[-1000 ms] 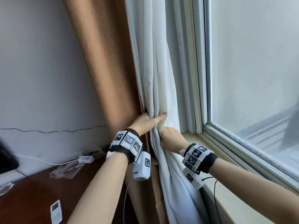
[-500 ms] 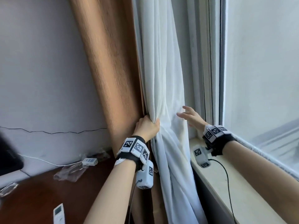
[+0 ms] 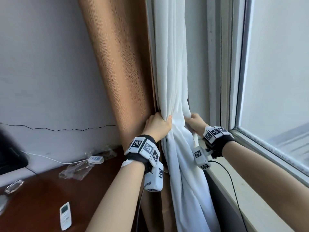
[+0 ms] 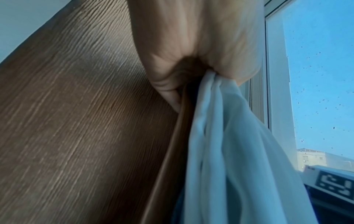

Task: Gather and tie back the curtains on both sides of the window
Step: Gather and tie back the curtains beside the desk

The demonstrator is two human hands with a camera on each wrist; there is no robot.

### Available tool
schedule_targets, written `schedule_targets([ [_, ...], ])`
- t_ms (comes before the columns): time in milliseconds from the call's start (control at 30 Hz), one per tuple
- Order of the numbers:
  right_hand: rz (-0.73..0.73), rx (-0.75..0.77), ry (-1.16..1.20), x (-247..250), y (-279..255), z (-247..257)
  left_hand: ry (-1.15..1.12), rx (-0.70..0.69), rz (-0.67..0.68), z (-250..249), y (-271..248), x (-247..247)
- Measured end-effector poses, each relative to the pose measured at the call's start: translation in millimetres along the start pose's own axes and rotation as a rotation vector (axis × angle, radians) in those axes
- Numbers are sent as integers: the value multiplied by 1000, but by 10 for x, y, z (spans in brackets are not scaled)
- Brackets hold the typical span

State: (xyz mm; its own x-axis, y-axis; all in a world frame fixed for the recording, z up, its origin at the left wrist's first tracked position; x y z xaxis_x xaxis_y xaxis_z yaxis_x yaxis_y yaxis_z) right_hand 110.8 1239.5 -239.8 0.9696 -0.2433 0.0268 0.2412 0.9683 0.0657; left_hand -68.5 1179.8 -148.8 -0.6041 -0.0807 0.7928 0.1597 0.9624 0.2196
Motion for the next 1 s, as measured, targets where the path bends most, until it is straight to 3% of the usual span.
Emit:
schedule_targets([
  [133, -173, 108, -73, 263, -133, -21, 18, 8, -1, -28, -11, -10],
  [233, -319, 228, -277, 419, -512, 52, 25, 35, -19, -51, -12, -21],
  [400, -456, 615, -534, 415, -1356, 184, -34, 91, -51, -119, -57, -67],
  [500, -390, 845, -702, 244, -1691, 230, -84, 99, -49, -191, -126, -84],
  [667, -217, 712, -993, -78, -1641, 105, -182, 106, 30, -270, -236, -62],
  [933, -125, 713, -989, -305, -1459, 134, -143, 29, 64, -283, -407, -38],
  [1000, -74, 686, -1004, -366, -1481, 161, -37, 34, -18, -265, -414, -35],
])
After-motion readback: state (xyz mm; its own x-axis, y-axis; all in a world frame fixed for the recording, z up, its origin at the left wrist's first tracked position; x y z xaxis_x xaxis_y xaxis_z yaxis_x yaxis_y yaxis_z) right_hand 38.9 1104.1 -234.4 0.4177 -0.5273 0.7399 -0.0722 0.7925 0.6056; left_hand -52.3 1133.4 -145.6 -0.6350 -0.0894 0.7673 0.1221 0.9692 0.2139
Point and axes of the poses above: each hand's wrist, its own y-axis towards the middle knuckle, its own x-axis out of the back of the hand, z = x × y, the point moved 2 cm from there along y, towards the middle knuckle, and after that the axes turned 4 degrees about -z, right-handed, at the moved point
